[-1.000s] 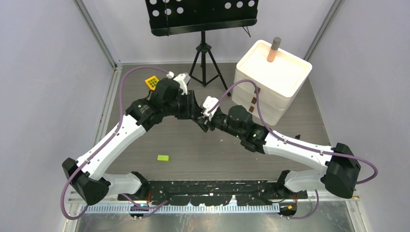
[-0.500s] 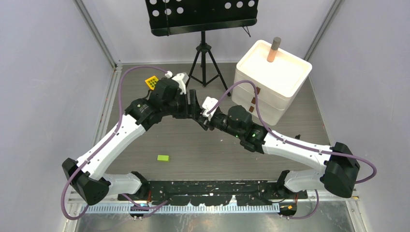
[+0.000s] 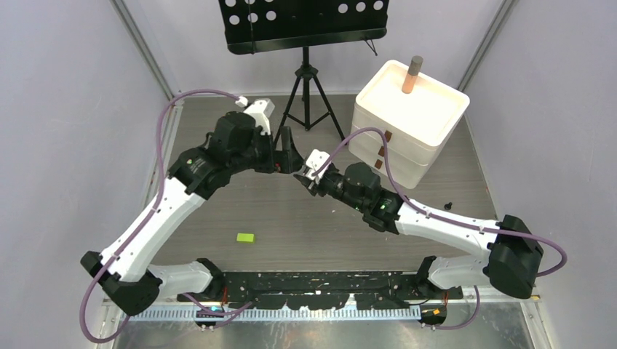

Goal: Organize the makeup
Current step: Place the makeup in the storage box.

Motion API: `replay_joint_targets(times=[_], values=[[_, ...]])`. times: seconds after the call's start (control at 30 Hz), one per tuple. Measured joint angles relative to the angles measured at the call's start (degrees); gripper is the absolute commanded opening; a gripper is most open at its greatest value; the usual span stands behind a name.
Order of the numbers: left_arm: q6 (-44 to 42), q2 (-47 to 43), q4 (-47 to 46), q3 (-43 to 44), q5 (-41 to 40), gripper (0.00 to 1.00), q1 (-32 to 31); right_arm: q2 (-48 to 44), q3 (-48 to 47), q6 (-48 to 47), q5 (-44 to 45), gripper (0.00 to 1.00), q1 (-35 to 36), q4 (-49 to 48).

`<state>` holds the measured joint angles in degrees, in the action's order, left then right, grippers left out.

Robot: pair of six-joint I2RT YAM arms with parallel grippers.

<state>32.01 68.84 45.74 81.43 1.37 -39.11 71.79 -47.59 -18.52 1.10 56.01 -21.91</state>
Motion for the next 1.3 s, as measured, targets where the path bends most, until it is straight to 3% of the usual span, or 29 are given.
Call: replay_joint_targets(times=[0.13, 0.33, 0.5, 0.7, 0.97, 1.3], values=[[-1.75, -2.56, 0.02, 3.06, 1.31, 0.81, 0.02, 0.00, 2.49, -2.71, 2.60, 0.00, -0.24, 1.38], [-4.94, -4.44, 1.79, 5.14, 1.27, 0.84, 0.48, -0.13, 4.52, -6.19, 6.99, 0.00, -1.05, 1.42], [-6.60, -7.58, 3.19, 4.04, -0.66, 0.85, 2.54, -1.84, 3.61, -3.10, 8.92, 0.00, -4.74, 1.40], [-7.06, -11.63, 2.67, 0.74, -1.77, 0.85, 3.67, -4.52, -2.67, 5.70, 9.35, 0.00, -15.39, -1.62], [-7.04, -10.29, -0.31, -6.40, 0.72, 0.85, 4.00, -8.11, -9.38, 11.32, 10.80, 0.00, -29.81, -5.22], [-7.43, -9.07, -8.57, -13.25, 3.85, 0.85, 6.51, -3.02, -14.40, 21.73, 9.31, 0.00, -48.70, -5.66]])
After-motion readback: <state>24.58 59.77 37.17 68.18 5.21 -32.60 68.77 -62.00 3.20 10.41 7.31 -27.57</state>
